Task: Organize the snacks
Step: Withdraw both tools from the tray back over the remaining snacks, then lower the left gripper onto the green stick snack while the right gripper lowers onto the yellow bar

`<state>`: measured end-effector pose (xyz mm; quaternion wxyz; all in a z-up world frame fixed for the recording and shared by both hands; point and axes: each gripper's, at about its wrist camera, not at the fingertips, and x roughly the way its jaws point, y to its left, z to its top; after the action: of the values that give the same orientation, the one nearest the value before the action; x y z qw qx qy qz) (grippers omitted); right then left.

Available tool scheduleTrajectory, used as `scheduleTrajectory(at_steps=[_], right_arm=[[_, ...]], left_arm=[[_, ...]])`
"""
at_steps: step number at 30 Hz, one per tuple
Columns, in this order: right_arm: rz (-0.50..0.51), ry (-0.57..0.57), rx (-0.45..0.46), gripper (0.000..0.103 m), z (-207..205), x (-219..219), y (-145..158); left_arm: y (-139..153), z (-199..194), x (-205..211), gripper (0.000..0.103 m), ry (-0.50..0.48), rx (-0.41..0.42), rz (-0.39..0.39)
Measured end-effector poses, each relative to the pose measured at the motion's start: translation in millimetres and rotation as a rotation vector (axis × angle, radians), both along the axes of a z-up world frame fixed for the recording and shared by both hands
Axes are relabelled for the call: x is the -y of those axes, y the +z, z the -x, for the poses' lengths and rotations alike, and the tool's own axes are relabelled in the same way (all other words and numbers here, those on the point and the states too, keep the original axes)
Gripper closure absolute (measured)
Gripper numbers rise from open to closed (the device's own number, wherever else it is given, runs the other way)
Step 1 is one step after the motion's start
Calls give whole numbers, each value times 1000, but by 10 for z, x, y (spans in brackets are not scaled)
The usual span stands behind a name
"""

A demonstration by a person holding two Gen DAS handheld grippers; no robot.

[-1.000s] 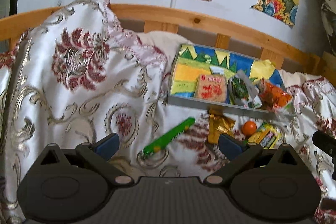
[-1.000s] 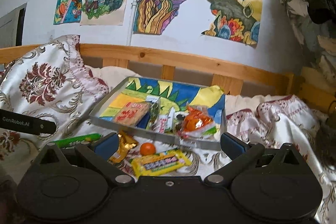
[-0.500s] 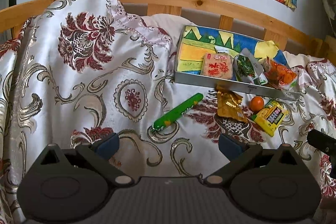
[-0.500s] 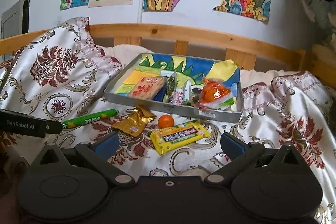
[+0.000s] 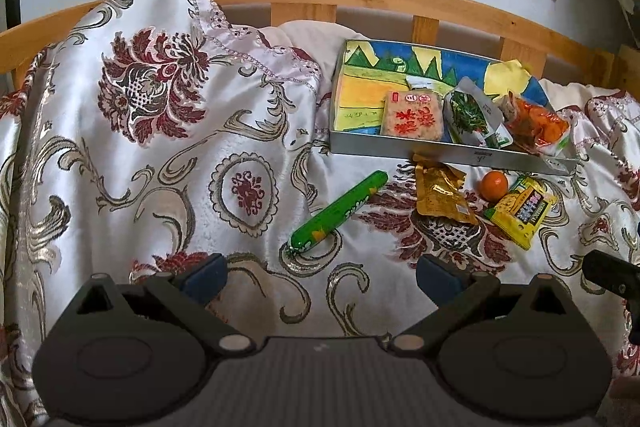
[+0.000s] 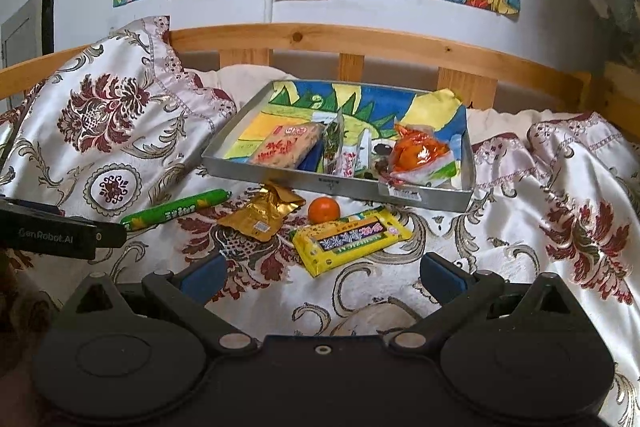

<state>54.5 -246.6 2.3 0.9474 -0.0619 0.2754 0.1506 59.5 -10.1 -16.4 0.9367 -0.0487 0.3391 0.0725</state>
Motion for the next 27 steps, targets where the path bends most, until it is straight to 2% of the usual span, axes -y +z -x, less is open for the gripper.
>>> scheduleTrajectory(at_steps=[13, 16, 19, 23, 27], right_arm=[[-24, -21, -22, 1, -200, -22, -29], [-43, -14, -38, 1, -324, -33, -38], [-54, 5, -55, 1, -482, -39, -73], [-78, 8, -122, 1, -696, -3, -194], [-109, 5, -187, 1, -868, 31, -317]], left_arm=[[42, -319, -4, 1, -76, 5, -63], [44, -451, 1, 1, -115, 0, -84], [26, -618, -27, 1, -193, -34, -55], [-32, -813, -56, 1, -261, -85, -22], [-68, -954, -20, 1, -305, -89, -58]])
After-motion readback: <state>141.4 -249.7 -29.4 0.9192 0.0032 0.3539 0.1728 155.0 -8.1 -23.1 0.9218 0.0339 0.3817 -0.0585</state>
